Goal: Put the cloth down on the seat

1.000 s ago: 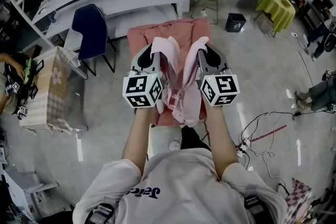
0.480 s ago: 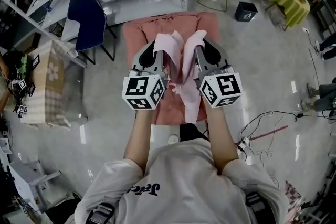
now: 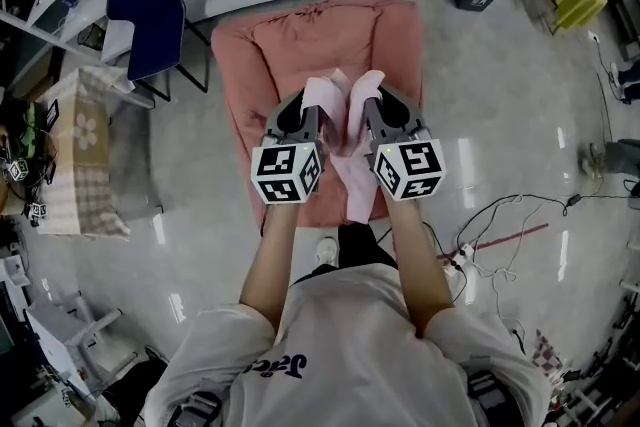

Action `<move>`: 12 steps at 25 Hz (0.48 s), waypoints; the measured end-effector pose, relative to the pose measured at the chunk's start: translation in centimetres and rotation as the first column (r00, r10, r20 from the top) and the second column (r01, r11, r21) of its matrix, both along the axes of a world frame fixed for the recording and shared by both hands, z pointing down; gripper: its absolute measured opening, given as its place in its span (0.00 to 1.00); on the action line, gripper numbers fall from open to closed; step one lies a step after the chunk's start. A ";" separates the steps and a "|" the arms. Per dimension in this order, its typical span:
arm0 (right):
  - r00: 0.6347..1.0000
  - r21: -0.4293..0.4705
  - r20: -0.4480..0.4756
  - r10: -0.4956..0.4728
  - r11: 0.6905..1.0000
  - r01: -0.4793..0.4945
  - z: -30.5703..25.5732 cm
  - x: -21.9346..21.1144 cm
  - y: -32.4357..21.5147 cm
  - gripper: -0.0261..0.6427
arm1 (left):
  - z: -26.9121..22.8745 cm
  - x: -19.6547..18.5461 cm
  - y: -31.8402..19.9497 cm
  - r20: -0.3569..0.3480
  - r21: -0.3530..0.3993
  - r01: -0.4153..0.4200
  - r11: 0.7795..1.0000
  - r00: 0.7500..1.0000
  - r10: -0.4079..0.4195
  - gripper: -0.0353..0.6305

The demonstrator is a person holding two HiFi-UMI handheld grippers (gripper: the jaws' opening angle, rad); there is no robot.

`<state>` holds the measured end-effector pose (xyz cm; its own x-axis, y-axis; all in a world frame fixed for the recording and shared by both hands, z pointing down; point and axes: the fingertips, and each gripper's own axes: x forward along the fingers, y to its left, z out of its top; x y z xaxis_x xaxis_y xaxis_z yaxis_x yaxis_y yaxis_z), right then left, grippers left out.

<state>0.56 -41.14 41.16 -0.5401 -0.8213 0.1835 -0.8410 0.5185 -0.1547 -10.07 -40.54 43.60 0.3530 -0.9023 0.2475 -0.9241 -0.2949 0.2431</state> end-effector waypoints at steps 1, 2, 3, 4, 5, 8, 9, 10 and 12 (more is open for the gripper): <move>1.000 -0.021 -0.001 -0.001 1.000 0.001 1.4 0.2 -0.4 0.09 | 1.4 0.3 -0.4 0.000 -0.026 -0.002 1.000 1.000 0.002 0.10; 1.000 -0.044 -0.005 -0.002 0.999 0.001 2.8 0.5 -0.8 0.09 | 2.9 0.5 -0.7 0.001 -0.051 -0.003 0.999 1.000 0.003 0.10; 1.000 -0.066 -0.013 -0.003 0.998 0.002 4.2 0.8 -1.1 0.09 | 4.3 0.8 -0.9 0.003 -0.074 -0.004 0.997 1.000 0.004 0.10; 1.000 -0.087 -0.021 -0.002 0.996 0.001 5.6 1.1 -1.4 0.09 | 5.6 1.1 -1.2 0.005 -0.095 -0.005 0.995 1.000 0.006 0.10; 1.000 -0.107 -0.029 -0.001 0.994 -0.002 7.0 1.4 -1.8 0.09 | 6.9 1.4 -1.6 0.008 -0.114 -0.007 0.993 1.000 0.008 0.10; 0.999 -0.162 -0.045 0.006 0.987 -0.013 10.8 2.3 -3.1 0.09 | 10.8 2.4 -2.7 0.007 -0.173 -0.013 0.985 1.000 0.015 0.10; 0.999 -0.181 -0.048 0.007 0.983 -0.016 12.0 2.5 -3.5 0.09 | 12.0 2.6 -3.0 0.006 -0.194 -0.014 0.981 1.000 0.015 0.10; 0.999 -0.200 -0.050 0.009 0.980 -0.018 13.2 2.6 -3.8 0.09 | 13.3 2.8 -3.3 0.007 -0.214 -0.013 0.977 1.000 0.015 0.10; 0.999 -0.238 -0.045 0.019 0.971 -0.029 15.4 3.0 -4.3 0.09 | 15.6 3.2 -3.8 0.014 -0.251 -0.008 0.968 1.000 0.012 0.10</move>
<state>3.52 -45.48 56.55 -0.5083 -0.7635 0.3984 -0.8612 0.4505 -0.2355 -6.90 -44.30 59.23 0.3557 -0.8072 0.4711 -0.9258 -0.2353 0.2959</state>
